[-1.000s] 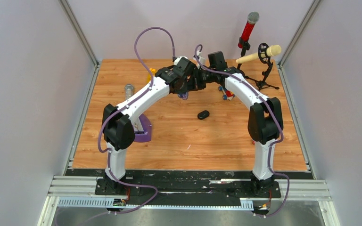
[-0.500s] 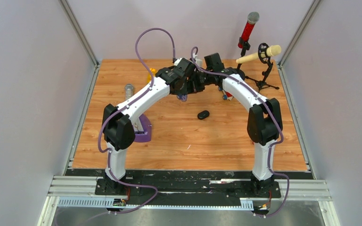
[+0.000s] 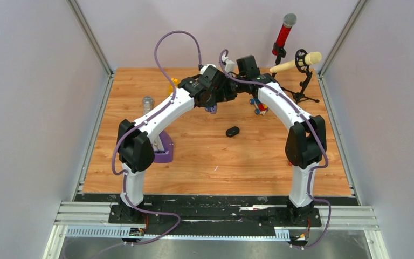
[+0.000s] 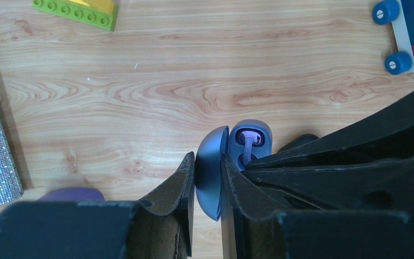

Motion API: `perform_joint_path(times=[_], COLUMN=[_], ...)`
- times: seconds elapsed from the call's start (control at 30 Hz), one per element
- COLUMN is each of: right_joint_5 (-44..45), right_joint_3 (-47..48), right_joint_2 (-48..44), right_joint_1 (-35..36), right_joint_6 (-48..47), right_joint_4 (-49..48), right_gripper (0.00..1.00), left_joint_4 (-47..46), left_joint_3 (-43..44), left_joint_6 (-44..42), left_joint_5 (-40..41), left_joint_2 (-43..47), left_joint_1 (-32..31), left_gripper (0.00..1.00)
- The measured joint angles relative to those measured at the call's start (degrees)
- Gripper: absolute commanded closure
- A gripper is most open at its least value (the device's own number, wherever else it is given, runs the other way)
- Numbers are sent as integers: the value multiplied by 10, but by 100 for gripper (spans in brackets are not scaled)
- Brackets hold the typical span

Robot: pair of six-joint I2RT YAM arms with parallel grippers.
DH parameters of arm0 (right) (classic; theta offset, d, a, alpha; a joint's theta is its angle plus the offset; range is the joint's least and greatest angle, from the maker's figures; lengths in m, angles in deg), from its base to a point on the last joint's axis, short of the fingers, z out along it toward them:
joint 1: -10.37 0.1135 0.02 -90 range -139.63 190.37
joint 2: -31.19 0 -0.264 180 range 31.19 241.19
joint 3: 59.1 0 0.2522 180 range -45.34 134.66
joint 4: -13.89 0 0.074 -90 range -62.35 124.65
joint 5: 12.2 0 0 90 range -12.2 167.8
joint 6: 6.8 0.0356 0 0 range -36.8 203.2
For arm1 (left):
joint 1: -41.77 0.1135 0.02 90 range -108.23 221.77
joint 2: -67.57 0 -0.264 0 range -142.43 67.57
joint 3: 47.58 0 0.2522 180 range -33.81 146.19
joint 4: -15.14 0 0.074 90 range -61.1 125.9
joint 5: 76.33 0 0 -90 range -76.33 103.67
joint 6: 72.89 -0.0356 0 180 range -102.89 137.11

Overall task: Insert the wireless bluetooth earbuds into the charging case
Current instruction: Place the earbud in the charging case.

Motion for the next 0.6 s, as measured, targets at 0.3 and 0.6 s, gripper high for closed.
perform_joint_path(times=[0.3, 0.6], right_joint_5=[-82, -89], right_joint_3=[17, -34], right_joint_2=[-13, -48], right_joint_1=[-37, -91], right_joint_6=[33, -17], right_joint_4=[-1, 13], right_gripper=[82, 61], left_joint_4=[-1, -32], left_joint_3=[0, -10], left_joint_6=[0, -27], left_joint_5=[-7, -8], left_joint_2=[0, 0], left_joint_1=[-5, -7], left_gripper=[100, 100])
